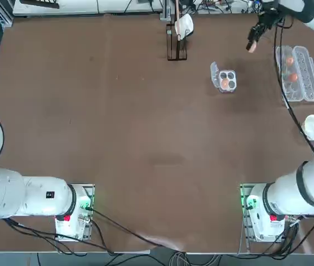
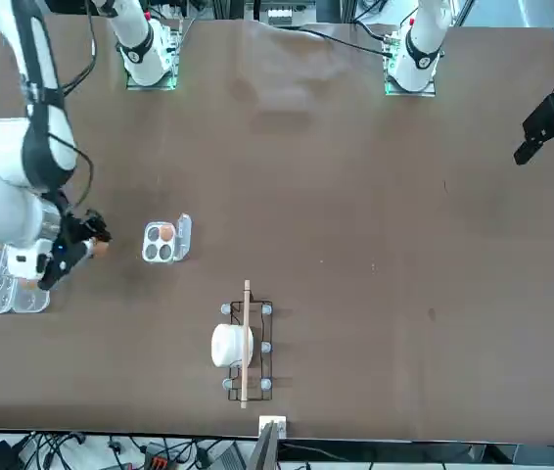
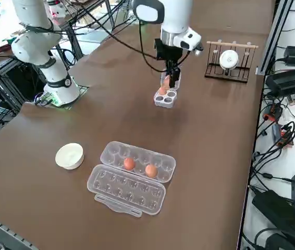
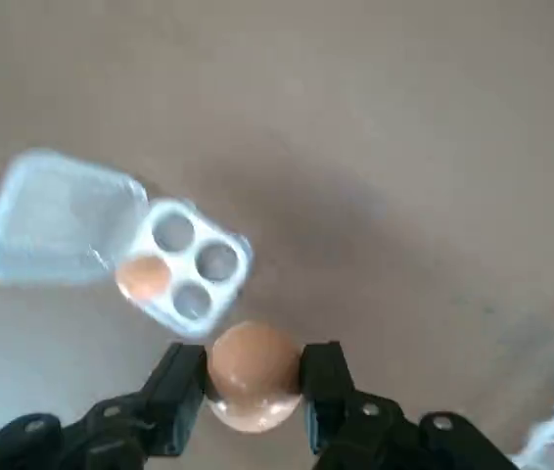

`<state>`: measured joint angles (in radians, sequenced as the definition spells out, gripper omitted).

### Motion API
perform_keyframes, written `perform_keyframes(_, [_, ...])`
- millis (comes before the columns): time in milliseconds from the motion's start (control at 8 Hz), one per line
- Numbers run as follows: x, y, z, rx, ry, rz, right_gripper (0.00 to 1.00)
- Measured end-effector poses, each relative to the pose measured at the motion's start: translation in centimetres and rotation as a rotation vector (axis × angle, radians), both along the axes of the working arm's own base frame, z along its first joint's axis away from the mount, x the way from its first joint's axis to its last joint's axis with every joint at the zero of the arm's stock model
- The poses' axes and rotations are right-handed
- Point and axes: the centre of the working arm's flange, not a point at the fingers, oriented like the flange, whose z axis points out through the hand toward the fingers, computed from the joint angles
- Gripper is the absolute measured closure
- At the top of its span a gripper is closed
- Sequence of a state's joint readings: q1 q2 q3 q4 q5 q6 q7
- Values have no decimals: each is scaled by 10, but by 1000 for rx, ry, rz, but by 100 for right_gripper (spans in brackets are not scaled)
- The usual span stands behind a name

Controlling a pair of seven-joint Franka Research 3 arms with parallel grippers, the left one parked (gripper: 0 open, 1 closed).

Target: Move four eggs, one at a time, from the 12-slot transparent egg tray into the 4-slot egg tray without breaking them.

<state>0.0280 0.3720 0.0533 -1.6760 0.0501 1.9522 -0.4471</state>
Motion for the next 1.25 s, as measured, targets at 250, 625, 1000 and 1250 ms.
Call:
perform_keyframes(250, [-9,56,-23,-13,-38,-172,43])
perform_keyframes(625, [-33,98,-73,-4,-100,-280,43])
perform_keyframes(1000, [-50,94,-105,-7,-106,-307,43])
perform_keyframes(1250, [-60,91,-122,-2,-126,-312,43])
